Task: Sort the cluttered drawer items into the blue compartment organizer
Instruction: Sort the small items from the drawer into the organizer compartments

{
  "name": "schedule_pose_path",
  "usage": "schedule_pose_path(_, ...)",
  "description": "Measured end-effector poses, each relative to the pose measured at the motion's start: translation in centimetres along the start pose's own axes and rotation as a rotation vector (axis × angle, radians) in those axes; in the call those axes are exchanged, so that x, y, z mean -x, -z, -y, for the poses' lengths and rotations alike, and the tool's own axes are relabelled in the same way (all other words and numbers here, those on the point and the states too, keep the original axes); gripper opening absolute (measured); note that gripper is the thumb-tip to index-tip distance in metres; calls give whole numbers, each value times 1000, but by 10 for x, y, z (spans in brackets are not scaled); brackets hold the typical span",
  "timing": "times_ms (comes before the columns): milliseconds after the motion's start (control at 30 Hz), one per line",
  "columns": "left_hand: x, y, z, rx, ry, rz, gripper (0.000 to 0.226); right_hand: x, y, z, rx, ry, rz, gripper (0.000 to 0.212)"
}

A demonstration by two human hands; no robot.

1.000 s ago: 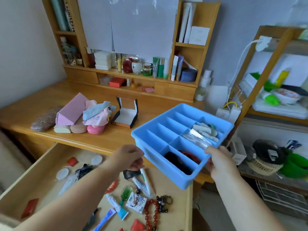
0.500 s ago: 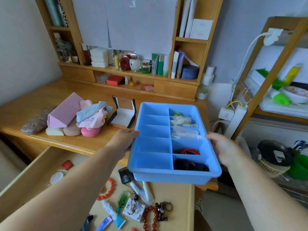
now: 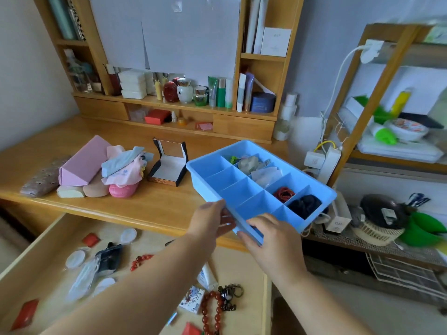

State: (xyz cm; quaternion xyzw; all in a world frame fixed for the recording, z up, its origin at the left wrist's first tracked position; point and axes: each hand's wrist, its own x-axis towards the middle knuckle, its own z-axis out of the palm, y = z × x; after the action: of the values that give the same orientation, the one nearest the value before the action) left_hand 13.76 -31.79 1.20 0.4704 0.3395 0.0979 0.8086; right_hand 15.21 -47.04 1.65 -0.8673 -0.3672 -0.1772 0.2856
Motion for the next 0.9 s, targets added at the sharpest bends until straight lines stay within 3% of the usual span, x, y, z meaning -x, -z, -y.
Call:
schedule_pose_path(233, -34, 27, -50, 52, -24, -165, 18, 2, 5, -9, -49, 98, 97, 17)
schedule_pose_path(400, -14, 40, -38, 174, -28, -103, 15, -14, 32, -43, -34, 131, 157, 18)
schedule_pose_path(533, 14, 41, -7, 290, -47, -98, 13, -13, 34, -62, 34, -5, 194, 16)
schedule_pose_path(900, 14, 56, -24, 209, -91, -109, 12, 3, 8, -29, -18, 4, 7, 11)
